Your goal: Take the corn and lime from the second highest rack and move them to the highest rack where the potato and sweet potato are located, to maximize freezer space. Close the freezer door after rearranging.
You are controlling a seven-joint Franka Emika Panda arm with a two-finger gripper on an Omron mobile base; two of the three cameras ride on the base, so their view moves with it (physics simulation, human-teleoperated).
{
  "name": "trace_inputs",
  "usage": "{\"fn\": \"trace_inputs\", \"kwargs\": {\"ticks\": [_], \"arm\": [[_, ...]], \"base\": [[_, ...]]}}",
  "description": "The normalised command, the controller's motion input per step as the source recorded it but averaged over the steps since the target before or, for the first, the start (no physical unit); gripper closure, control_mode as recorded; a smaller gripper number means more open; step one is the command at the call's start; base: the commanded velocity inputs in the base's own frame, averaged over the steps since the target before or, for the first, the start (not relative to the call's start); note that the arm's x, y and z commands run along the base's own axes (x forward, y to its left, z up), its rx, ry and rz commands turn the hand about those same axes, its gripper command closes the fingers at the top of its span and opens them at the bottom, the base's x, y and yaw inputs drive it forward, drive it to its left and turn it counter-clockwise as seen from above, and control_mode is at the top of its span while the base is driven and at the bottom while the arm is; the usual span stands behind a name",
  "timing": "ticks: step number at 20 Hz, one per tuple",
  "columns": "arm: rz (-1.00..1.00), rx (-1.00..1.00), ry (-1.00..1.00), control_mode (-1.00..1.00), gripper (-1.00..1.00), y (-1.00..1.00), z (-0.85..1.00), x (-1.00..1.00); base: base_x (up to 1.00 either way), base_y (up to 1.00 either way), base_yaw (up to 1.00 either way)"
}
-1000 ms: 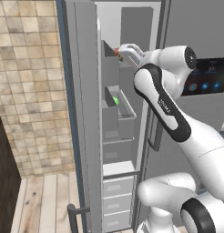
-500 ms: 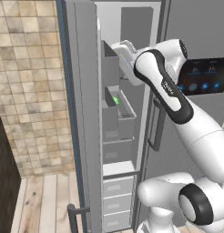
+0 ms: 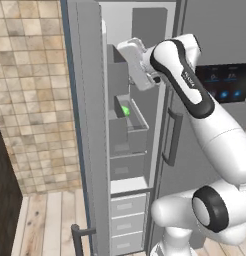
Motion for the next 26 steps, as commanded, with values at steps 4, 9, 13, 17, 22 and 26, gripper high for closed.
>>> {"fn": "trace_inputs", "kwargs": {"ticks": [4, 9, 13, 17, 22, 26], "arm": [[0.06, 0.0, 0.0, -1.0, -1.0, 0.35, -0.03, -0.89], [0.0, 0.0, -0.09, -1.0, -1.0, 0.0, -0.1, -1.0], [-0.01, -0.01, -0.07, -1.0, -1.0, -0.52, -0.05, -0.97], [-0.02, -0.05, -0.03, -1.0, -1.0, -1.0, -0.23, -0.42], [0.0, -0.19, -0.21, -1.0, -1.0, -0.69, -0.19, -0.2], [0.0, -0.31, -0.31, -1.0, -1.0, -0.03, -0.31, -0.07]], "base": [[0.0, 0.0, 0.0], [0.0, 0.0, 0.0], [0.0, 0.0, 0.0], [0.0, 0.0, 0.0], [0.0, 0.0, 0.0], [0.0, 0.0, 0.0]]}}
